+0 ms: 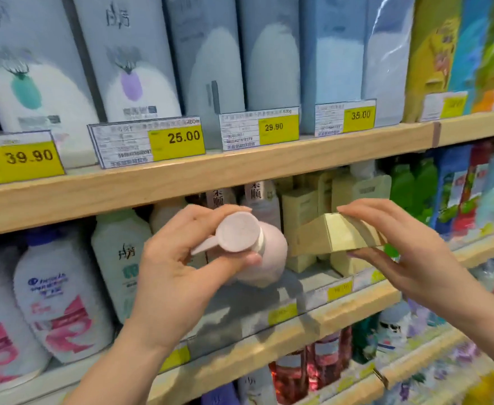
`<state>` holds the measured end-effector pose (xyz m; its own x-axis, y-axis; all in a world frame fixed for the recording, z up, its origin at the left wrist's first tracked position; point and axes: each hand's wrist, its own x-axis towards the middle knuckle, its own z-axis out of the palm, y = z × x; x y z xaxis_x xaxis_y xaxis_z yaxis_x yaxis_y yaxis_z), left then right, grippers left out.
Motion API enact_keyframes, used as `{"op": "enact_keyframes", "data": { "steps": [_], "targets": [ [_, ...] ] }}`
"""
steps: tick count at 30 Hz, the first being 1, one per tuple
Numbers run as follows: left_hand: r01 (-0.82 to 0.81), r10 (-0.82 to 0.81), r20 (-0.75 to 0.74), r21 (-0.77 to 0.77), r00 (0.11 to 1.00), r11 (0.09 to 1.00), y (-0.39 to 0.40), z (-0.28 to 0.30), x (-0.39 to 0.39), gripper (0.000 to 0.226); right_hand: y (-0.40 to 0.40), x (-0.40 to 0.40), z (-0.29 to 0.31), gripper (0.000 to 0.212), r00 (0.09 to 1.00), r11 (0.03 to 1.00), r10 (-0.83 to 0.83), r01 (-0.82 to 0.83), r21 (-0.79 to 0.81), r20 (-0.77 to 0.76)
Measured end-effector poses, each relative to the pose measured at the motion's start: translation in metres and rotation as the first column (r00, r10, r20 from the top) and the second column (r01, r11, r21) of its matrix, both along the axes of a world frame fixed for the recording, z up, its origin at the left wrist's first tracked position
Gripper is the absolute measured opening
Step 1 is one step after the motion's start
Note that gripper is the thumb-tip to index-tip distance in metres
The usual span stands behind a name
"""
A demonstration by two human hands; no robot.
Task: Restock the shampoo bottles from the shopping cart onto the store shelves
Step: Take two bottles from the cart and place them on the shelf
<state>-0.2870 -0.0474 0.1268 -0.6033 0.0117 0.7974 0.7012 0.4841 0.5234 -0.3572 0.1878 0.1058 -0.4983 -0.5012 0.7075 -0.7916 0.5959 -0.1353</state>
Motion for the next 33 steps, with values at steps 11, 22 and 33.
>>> {"op": "enact_keyframes", "data": {
  "steps": [11,22,33],
  "targets": [
    [-0.189,0.167,0.205,0.090,0.964,0.978,0.055,-0.005,-0.064,0.028,0.031,-0.094,0.007,0.047,0.967,0.954,0.212,-0.236,0.187,0.140],
    [-0.353,0.213,0.401,0.318,0.891,0.880,0.084,-0.004,-0.110,0.021,0.032,-0.142,0.001,0.045,0.937,0.922,0.103,0.036,0.386,-0.333],
    [-0.356,0.174,0.533,0.261,0.828,0.897,0.086,-0.048,-0.137,0.080,0.029,-0.152,-0.009,0.074,0.919,0.951,0.108,0.015,0.309,-0.379]
  ]
}}
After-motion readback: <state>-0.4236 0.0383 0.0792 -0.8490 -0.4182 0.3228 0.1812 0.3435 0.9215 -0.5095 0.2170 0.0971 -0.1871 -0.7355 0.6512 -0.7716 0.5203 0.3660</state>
